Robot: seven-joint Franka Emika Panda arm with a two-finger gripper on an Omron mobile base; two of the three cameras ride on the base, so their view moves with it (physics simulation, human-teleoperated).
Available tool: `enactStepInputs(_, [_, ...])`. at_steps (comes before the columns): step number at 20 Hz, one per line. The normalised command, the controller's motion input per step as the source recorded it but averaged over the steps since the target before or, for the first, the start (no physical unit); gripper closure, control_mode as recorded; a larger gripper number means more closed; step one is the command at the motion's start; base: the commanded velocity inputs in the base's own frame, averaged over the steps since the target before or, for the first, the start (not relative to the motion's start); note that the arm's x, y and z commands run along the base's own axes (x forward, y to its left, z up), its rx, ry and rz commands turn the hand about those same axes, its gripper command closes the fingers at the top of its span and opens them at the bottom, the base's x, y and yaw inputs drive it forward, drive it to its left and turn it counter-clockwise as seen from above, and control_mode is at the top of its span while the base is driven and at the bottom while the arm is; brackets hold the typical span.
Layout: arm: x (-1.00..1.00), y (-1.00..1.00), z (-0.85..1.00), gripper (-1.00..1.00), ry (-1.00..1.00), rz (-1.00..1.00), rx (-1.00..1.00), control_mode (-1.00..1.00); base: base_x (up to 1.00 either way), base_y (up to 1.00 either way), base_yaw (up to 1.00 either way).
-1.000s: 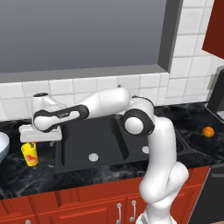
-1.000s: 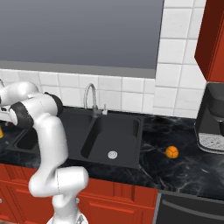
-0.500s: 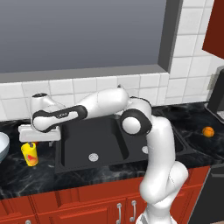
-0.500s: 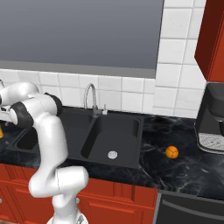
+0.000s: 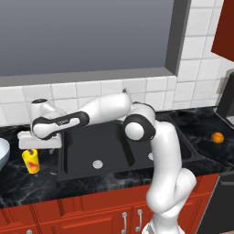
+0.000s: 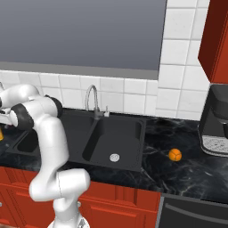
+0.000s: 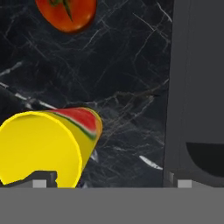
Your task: Remove the tomato and orange from the sink. Then move the bowl and cup from the counter to the sink for washing.
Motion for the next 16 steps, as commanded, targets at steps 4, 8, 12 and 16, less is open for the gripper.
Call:
enactStepInputs(4, [0.04, 0.09, -0.05, -1.0, 0.0, -0.03, -0.01, -1.0, 0.0, 0.0, 0.0])
enactStepInputs(8, [0.05, 0.09, -0.04, -1.0, 0.0, -0.03, -0.02, -1.0, 0.0, 0.0, 0.0])
enactStepInputs(12, [0.05, 0.08, -0.05, -1.0, 0.0, -0.03, -0.02, -1.0, 0.0, 0.0, 0.0])
enactStepInputs(16, [0.05, 0.07, -0.05, -1.0, 0.0, -0.03, -0.03, -1.0, 0.0, 0.0, 0.0])
